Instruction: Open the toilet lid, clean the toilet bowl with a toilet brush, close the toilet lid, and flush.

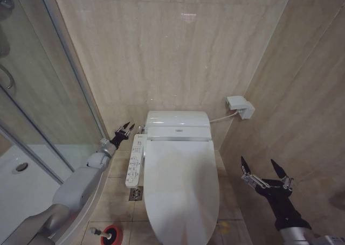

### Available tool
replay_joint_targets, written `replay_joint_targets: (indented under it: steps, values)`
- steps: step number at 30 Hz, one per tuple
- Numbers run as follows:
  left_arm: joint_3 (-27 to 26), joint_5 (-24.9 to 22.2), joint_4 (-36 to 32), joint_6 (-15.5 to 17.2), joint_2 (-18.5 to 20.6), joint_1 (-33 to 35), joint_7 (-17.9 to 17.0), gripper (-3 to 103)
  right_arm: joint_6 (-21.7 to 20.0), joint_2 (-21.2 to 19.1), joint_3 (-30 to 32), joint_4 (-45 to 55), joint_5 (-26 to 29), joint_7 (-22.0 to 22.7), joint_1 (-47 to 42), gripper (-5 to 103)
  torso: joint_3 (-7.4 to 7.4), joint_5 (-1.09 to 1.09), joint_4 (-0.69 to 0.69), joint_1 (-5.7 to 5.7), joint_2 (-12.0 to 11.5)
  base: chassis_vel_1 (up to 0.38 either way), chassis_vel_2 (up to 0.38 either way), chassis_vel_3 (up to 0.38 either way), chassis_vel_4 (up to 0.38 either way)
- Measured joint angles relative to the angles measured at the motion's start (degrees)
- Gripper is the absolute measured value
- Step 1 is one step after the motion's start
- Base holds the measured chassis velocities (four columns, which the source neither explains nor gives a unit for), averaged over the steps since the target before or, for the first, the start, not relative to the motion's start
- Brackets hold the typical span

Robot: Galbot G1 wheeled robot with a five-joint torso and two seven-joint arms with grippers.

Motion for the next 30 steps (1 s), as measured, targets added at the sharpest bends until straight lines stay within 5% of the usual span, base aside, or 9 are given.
replay_joint_targets:
  steps: [4,5,22,30]
  values:
    - [0.16,0.79,2.61,-1.47,-0.51,-1.42,2.0,34,0.0,0.0,0.0,0.0,0.0,0.0,0.0,100,0.0,0.0,0.01,0.0,0.0,0.0,0.0,0.0,0.0]
    - [0.24,1.17,3.74,-2.16,-0.81,-1.98,2.52,7,0.0,0.0,0.0,0.0,0.0,0.0,0.0,100,0.0,0.0,0.0,0.0,0.0,0.0,0.0,0.0,0.0]
    - [1.53,4.85,10.65,-8.2,-0.71,-2.89,10.5,0,0.0,0.0,0.0,0.0,0.0,0.0,0.0,100,0.0,0.0,0.0,0.0,0.0,0.0,0.0,0.0,0.0]
    - [0.67,5.24,10.7,-8.75,-0.89,-2.91,10.79,0,0.0,0.0,0.0,0.0,0.0,0.0,0.0,100,0.0,0.0,0.0,0.0,0.0,0.0,0.0,0.0,0.0]
